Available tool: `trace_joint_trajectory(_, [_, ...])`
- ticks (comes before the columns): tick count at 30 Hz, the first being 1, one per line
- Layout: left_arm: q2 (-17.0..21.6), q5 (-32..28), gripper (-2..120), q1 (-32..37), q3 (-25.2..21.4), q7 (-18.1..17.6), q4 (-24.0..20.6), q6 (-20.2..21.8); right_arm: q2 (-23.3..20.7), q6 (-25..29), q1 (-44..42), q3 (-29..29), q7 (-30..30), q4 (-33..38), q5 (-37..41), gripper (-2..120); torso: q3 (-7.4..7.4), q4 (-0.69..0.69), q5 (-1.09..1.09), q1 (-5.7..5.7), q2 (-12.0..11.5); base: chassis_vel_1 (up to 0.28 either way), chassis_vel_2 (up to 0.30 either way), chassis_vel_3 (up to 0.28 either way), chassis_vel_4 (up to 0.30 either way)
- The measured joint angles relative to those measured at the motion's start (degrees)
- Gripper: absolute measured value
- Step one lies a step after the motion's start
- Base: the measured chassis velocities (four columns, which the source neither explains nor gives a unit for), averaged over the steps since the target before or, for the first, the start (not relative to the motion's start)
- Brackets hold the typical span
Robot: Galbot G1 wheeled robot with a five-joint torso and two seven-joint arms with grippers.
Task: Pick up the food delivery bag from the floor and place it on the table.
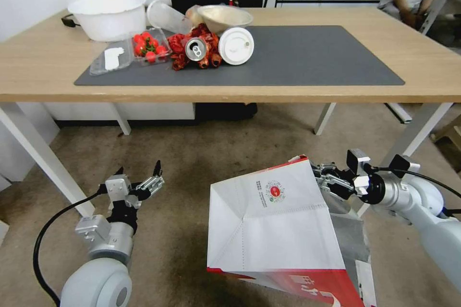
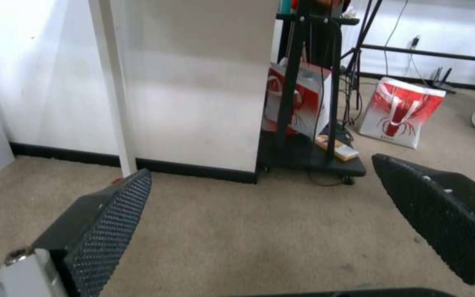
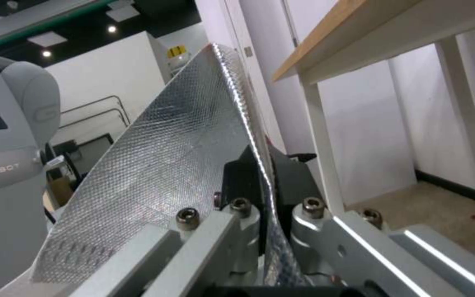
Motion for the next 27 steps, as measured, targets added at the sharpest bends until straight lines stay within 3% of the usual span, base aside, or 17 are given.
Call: trace_joint_trajectory(27, [0.05, 0.06, 100, -0.13, -0.04, 0.01, 0.20, 0.22, -0.29, 0.07, -0.03, 0.08, 0.10, 0.14, -0.09, 0, 4.23, 0.00, 0.00, 1.82, 6.03, 0.000, 0.000, 0.000, 0.000])
